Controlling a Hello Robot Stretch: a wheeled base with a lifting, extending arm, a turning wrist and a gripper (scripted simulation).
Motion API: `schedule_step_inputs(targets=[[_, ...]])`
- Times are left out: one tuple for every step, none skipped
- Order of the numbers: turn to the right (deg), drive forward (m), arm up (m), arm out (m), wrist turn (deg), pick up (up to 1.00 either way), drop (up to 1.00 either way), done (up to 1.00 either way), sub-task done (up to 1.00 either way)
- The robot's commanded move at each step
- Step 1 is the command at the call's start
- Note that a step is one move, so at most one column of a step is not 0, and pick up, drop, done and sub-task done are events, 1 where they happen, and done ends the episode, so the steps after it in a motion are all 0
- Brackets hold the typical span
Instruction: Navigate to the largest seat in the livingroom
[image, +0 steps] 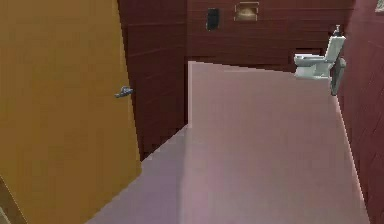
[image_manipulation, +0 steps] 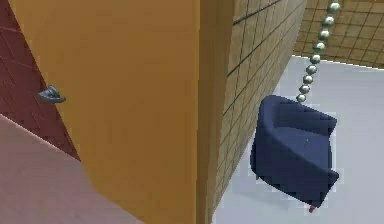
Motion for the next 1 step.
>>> schedule_step_inputs(targets=[[9.0,0.0,0.0,0.0,0.0,0.0,0.0,0.0,0.0]])
